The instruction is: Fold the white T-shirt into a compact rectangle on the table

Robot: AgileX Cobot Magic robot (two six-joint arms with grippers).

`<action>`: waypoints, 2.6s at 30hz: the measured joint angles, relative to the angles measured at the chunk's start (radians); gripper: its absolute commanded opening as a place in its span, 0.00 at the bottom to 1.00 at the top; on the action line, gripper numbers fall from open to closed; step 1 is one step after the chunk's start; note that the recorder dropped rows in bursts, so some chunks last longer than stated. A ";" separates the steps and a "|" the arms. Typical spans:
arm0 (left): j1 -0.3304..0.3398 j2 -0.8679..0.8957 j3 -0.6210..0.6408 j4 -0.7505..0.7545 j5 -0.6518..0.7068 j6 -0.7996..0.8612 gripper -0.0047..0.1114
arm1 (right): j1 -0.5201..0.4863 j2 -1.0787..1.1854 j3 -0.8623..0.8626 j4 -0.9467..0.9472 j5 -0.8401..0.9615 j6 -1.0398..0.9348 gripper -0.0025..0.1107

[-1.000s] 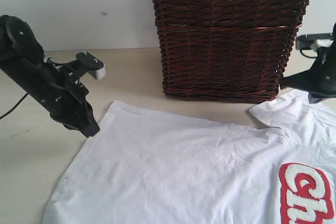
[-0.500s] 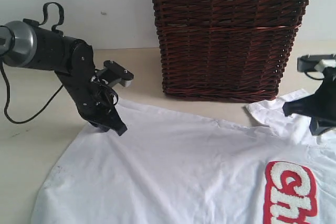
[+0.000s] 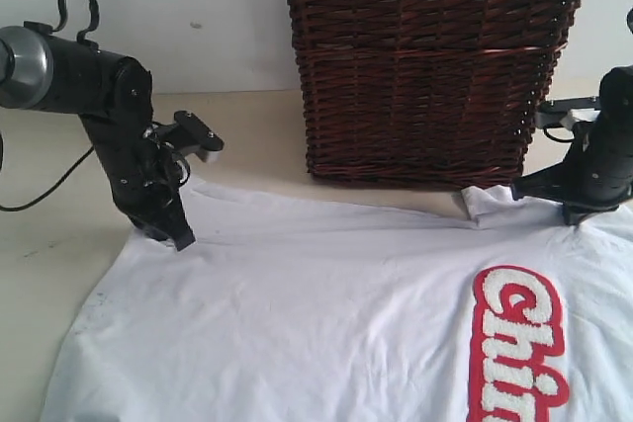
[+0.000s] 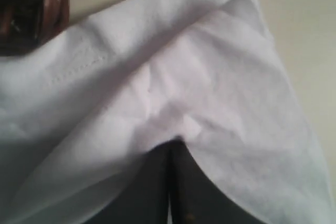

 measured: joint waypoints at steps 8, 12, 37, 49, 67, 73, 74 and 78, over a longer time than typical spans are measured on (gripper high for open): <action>0.008 -0.094 0.013 -0.150 0.071 0.111 0.04 | -0.023 0.062 -0.120 -0.037 0.011 -0.025 0.02; 0.008 -0.180 0.013 -0.235 0.136 0.153 0.04 | -0.026 0.063 -0.139 -0.043 0.025 -0.046 0.02; -0.307 -0.642 0.639 -0.280 0.108 0.021 0.04 | -0.026 -0.348 0.384 0.373 -0.035 -0.250 0.02; -0.410 -0.644 0.639 -0.280 0.117 0.093 0.04 | -0.026 -0.095 0.212 0.001 -0.153 0.070 0.02; -0.524 -0.535 0.753 -0.385 0.001 0.243 0.46 | -0.026 -0.066 0.130 0.003 -0.137 0.030 0.02; -0.542 -0.516 0.765 -0.352 -0.107 0.216 0.45 | -0.026 -0.074 0.130 0.057 -0.096 -0.016 0.02; -0.543 -0.516 0.766 -0.352 -0.115 0.216 0.42 | -0.026 -0.074 0.130 0.061 -0.096 -0.020 0.02; -0.543 -0.516 0.797 -0.352 -0.171 0.214 0.19 | -0.026 -0.075 0.130 0.068 -0.092 -0.027 0.02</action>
